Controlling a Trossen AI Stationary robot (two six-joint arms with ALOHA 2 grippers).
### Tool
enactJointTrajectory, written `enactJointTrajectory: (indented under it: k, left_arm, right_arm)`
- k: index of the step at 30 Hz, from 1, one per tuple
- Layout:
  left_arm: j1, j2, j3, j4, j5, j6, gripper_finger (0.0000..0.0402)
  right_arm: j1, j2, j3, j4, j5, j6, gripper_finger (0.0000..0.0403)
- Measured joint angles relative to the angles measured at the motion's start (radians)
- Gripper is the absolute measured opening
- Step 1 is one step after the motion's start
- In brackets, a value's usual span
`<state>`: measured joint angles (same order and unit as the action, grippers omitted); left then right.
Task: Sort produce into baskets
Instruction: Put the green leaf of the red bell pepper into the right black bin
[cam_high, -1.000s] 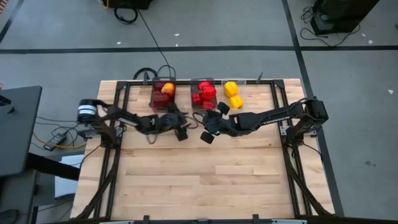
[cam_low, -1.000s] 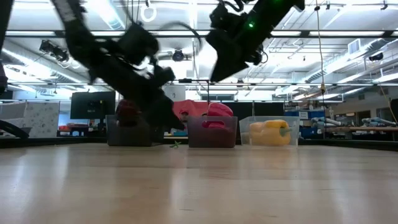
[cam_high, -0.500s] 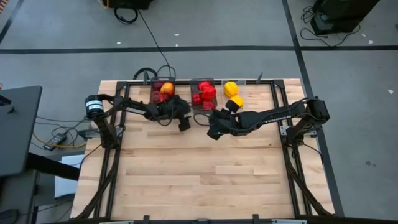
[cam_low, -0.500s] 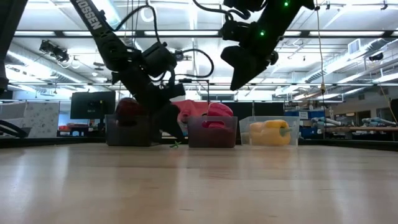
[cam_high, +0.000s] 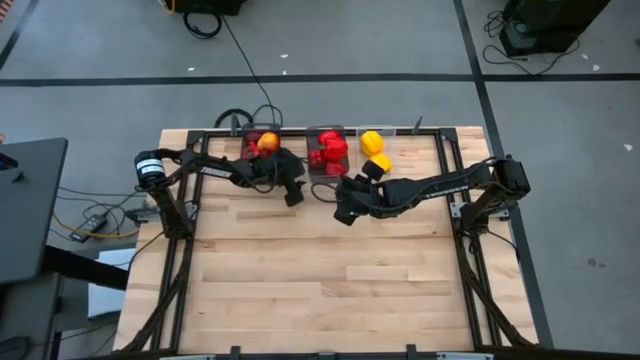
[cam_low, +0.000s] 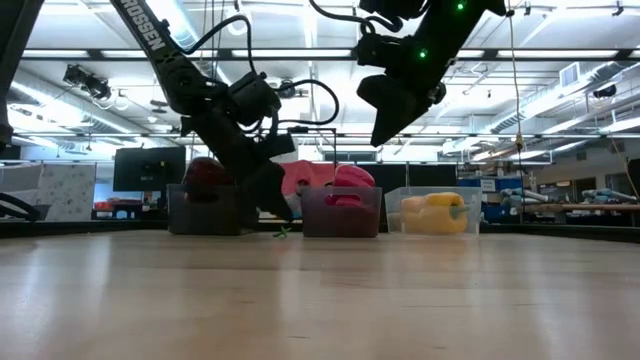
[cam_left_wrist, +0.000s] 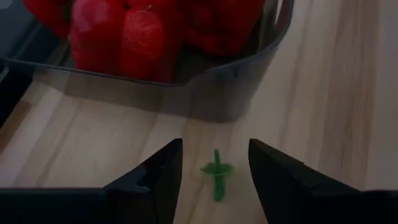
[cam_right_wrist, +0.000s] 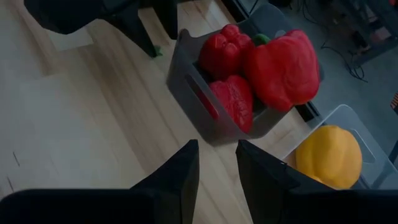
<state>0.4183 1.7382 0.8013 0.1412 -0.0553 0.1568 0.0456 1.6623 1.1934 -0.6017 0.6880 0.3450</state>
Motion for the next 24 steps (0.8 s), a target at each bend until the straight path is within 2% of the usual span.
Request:
enactJointTrajectory:
  k: [5,11,15,24]
  left_arm:
    - [-0.001,-0.026,-0.001,-0.059,-0.057,-0.003,0.0188]
    - [-0.005,-0.064,0.046,-0.138,-0.060,-0.002,0.0188]
    - [-0.014,-0.027,0.063,-0.158,-0.027,0.041,0.0188]
    - [-0.012,0.071,0.066,-0.080,-0.019,0.100,0.0187]
  right_arm:
    - [0.000,-0.005,0.000,-0.001,0.000,0.000,0.0122]
    - [0.004,-0.025,0.000,-0.016,-0.001,-0.005,0.0122]
    - [0.004,-0.037,0.000,-0.020,-0.001,0.000,0.0122]
    - [0.004,-0.037,0.000,-0.020,-0.001,0.001,0.0122]
